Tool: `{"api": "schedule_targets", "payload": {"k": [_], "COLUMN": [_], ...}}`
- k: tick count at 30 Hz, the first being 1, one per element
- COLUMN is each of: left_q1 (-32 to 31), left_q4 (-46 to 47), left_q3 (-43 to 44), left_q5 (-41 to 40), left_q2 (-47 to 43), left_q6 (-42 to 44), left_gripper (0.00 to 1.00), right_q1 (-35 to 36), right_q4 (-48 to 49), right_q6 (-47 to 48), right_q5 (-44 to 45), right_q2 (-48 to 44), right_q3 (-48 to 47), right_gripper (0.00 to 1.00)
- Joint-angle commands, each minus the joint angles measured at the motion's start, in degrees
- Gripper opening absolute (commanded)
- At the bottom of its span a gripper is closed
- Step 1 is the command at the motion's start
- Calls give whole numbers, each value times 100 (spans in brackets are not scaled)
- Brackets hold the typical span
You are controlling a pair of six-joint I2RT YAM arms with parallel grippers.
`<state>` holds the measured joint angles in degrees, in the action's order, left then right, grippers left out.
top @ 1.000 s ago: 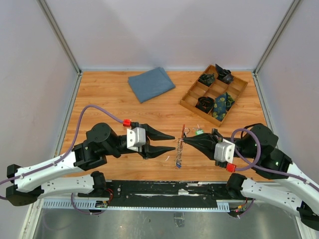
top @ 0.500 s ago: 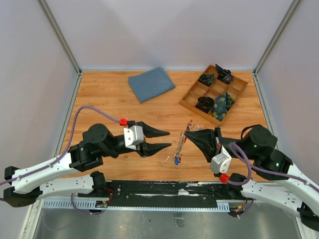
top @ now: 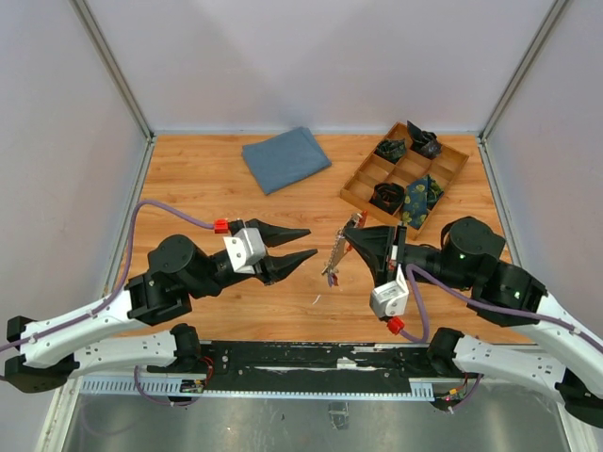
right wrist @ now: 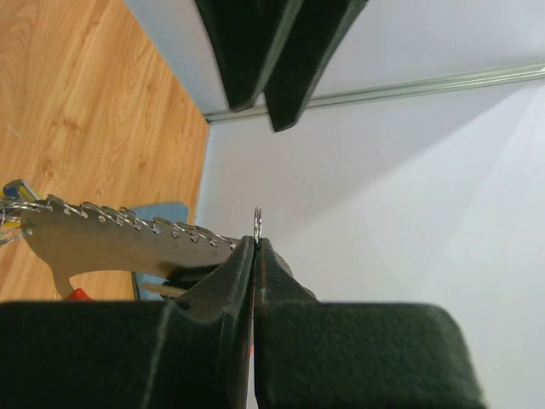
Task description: Put the keys on the keyring
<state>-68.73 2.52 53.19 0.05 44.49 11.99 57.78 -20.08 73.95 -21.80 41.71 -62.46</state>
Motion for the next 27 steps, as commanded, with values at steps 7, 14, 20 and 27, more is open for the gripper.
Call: {"api": "schedule_targets", "payload": {"k": [7, 14, 20, 27], "left_q1": [34, 35, 34, 25], "left_q4": [54, -258, -354, -173], "left_q3": [219, 421, 562, 543], "left_q5": [-226, -147, -439, -490], "left_q2": [54, 433, 670, 749], "left_q6": [613, 1037, 1404, 1609], "left_gripper": [43, 44, 44, 43], "right_q1": [93, 93, 199, 418], "right_q4": [-473, -808, -1046, -1042], "right_q6": [1190, 1283, 843, -4], "right_q5": [565, 632, 730, 1088], "right_q2": [307, 530, 623, 652], "right_q3": [-503, -781, -919, -979], "right_gripper": [1, 1, 2, 2]}}
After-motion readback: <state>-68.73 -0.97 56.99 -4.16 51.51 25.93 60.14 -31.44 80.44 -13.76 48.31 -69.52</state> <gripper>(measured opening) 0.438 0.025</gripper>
